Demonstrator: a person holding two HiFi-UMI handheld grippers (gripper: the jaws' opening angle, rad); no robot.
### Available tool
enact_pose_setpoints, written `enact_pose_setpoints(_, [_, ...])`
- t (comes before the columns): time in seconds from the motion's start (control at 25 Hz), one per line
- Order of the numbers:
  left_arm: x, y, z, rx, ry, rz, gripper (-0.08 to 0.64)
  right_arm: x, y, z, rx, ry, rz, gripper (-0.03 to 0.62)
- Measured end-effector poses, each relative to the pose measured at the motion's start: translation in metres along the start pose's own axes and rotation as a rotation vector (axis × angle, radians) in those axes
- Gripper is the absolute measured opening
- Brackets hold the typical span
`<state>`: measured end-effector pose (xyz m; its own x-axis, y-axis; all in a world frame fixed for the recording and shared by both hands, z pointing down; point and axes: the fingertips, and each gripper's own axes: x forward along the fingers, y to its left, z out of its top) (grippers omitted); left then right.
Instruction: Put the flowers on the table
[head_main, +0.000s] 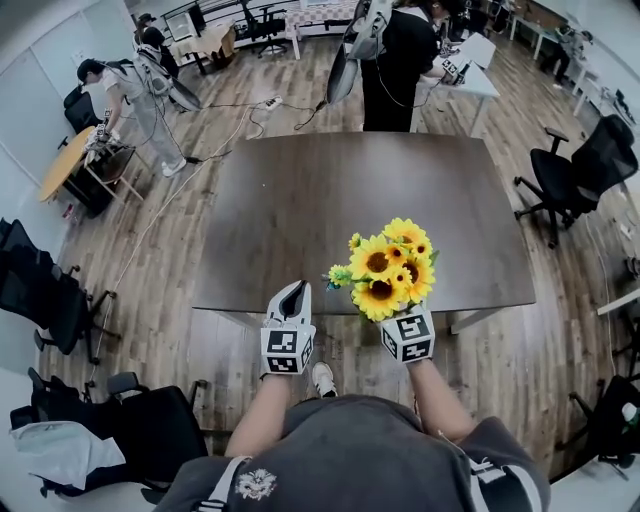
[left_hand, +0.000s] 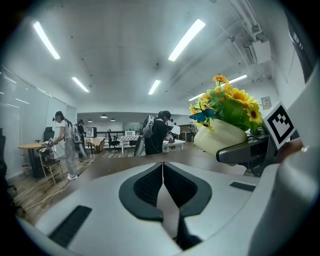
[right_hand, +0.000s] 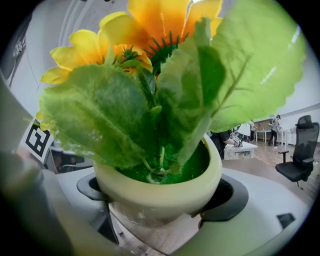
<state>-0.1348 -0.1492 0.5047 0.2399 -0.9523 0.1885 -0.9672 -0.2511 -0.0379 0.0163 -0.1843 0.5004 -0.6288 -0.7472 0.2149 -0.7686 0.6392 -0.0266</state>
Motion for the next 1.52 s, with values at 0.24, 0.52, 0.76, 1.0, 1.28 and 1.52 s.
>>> enact_pose_setpoints(0.24, [0.03,0.024,0.0,-0.012,-0.007,-0.042,0.009,0.033,-0.006,-0.006,-0.028,0.034,-0.04,0.551])
enact_pose_setpoints(0.52, [0.054,0.052,-0.007,-0.03,-0.021,-0.102,0.009,0.065,-0.006,-0.024,-0.019,0.092,-0.096,0.551])
enact_pose_setpoints(0.76, [0.072,0.061,-0.014,-0.035,-0.008,-0.151,0.009,0.079,-0.015,-0.036,0.002,0.134,-0.152,0.551])
enact_pose_setpoints(1.0, [0.086,0.069,-0.023,-0.039,0.006,-0.176,0.009,0.094,-0.027,-0.051,0.035,0.167,-0.194,0.551])
enact_pose_setpoints(1.28, [0.129,0.077,-0.037,-0.022,0.049,-0.149,0.008,0.122,-0.065,-0.068,0.056,0.201,-0.221,0.551])
enact_pose_setpoints(1.52, [0.172,0.081,-0.049,-0.023,0.107,-0.15,0.008,0.145,-0.099,-0.084,0.093,0.237,-0.236,0.551])
